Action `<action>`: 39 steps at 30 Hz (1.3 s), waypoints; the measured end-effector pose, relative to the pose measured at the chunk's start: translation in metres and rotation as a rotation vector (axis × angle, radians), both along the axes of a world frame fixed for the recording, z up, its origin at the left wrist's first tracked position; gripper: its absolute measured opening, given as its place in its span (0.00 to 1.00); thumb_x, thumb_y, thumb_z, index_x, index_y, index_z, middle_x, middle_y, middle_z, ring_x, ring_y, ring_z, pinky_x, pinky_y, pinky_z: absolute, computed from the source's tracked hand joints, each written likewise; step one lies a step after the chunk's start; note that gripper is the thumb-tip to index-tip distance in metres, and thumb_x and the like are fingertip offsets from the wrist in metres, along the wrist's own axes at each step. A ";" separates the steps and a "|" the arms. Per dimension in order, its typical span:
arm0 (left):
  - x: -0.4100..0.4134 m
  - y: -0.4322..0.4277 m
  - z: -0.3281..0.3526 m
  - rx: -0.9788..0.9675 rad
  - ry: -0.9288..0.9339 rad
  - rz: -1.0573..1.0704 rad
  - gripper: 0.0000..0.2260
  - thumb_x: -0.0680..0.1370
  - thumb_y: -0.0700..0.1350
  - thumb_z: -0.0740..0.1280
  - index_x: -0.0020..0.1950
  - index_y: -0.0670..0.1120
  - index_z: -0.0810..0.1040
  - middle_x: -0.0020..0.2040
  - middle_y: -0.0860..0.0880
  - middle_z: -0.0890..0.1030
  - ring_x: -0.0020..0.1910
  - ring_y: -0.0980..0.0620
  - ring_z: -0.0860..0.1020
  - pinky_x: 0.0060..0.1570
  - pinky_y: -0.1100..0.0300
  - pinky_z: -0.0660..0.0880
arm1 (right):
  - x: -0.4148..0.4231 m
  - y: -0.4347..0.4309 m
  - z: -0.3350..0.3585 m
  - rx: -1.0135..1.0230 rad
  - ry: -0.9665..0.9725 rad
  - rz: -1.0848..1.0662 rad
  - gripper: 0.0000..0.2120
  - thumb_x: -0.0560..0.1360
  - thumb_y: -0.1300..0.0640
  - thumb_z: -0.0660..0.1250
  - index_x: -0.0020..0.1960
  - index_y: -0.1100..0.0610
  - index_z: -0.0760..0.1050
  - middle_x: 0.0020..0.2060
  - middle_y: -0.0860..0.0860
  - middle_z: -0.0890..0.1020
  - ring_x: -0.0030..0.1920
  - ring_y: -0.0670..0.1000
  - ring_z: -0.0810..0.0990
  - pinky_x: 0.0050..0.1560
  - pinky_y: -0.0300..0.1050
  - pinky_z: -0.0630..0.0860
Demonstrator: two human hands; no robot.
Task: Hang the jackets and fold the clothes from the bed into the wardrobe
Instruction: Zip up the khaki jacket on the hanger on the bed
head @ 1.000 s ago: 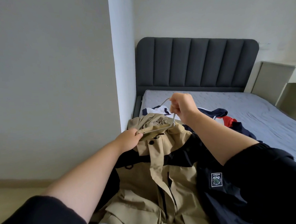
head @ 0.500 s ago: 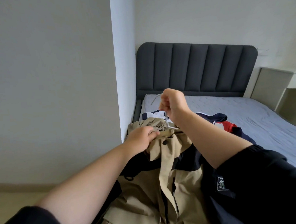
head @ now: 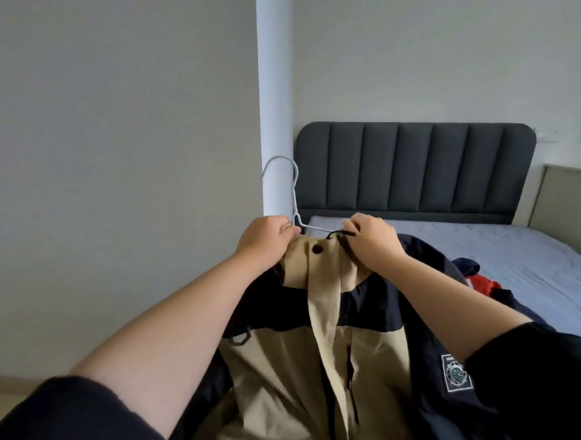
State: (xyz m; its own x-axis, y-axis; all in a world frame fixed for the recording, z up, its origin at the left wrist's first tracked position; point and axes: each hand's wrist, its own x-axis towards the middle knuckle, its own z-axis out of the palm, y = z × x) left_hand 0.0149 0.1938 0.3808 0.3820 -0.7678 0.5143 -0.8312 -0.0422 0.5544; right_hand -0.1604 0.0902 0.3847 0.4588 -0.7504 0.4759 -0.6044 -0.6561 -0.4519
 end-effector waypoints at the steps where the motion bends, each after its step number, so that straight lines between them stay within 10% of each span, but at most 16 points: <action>1: 0.007 0.006 0.011 -0.015 -0.017 0.029 0.20 0.78 0.48 0.65 0.29 0.46 0.63 0.26 0.50 0.67 0.28 0.51 0.66 0.29 0.57 0.59 | 0.005 0.005 0.006 -0.085 -0.026 -0.024 0.12 0.79 0.51 0.55 0.44 0.56 0.74 0.42 0.53 0.79 0.49 0.58 0.75 0.52 0.51 0.67; 6: 0.055 0.048 0.075 -0.111 -0.109 0.196 0.21 0.78 0.47 0.65 0.28 0.45 0.61 0.26 0.50 0.66 0.31 0.47 0.66 0.31 0.56 0.58 | 0.053 0.026 0.051 -0.281 0.030 -0.013 0.16 0.80 0.47 0.53 0.53 0.54 0.75 0.50 0.51 0.79 0.57 0.56 0.73 0.68 0.57 0.58; 15: 0.128 0.157 0.156 -0.275 -0.234 0.535 0.22 0.78 0.49 0.65 0.29 0.45 0.60 0.26 0.49 0.65 0.30 0.48 0.65 0.29 0.56 0.59 | 0.182 0.096 0.151 -0.434 -0.032 0.201 0.11 0.79 0.52 0.56 0.51 0.57 0.73 0.48 0.54 0.76 0.53 0.57 0.72 0.55 0.52 0.64; 21: 0.157 0.218 0.182 -0.280 -0.427 0.681 0.21 0.78 0.49 0.64 0.29 0.46 0.60 0.26 0.50 0.66 0.29 0.49 0.65 0.27 0.58 0.57 | 0.227 0.133 0.171 -0.179 -0.213 0.481 0.16 0.81 0.53 0.52 0.38 0.57 0.70 0.38 0.53 0.76 0.45 0.57 0.73 0.51 0.50 0.67; 39: 0.185 0.304 0.142 -0.202 -0.499 0.762 0.22 0.78 0.46 0.65 0.28 0.49 0.58 0.25 0.52 0.63 0.28 0.51 0.64 0.27 0.60 0.57 | 0.281 0.229 0.132 0.136 -0.233 0.974 0.11 0.80 0.61 0.62 0.48 0.65 0.81 0.44 0.58 0.83 0.42 0.50 0.76 0.39 0.36 0.71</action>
